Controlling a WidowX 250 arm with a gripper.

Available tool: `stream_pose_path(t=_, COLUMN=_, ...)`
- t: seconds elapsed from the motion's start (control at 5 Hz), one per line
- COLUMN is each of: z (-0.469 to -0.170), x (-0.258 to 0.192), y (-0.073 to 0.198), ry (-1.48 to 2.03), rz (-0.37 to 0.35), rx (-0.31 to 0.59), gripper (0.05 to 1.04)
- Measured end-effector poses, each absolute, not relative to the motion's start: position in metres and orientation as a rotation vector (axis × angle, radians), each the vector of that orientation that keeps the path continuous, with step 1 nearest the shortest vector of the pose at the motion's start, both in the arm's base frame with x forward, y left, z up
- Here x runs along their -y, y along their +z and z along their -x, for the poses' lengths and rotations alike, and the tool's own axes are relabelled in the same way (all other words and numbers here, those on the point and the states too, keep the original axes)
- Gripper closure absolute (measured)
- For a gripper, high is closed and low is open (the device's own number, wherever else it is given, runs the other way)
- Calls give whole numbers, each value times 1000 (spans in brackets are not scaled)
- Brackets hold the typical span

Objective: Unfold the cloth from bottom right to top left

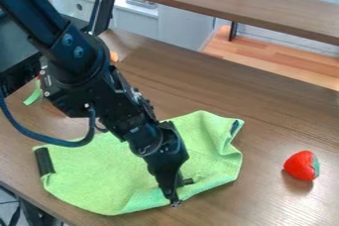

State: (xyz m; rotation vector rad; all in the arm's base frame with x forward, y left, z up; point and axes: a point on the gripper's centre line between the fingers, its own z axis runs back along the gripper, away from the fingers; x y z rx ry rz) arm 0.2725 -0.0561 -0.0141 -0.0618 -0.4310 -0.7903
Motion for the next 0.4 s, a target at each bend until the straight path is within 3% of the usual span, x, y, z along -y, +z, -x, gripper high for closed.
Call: stream_pose_path(t=0.4, z=-275, x=42, y=18, ry=-763, rz=39, rx=456, gripper=1035)
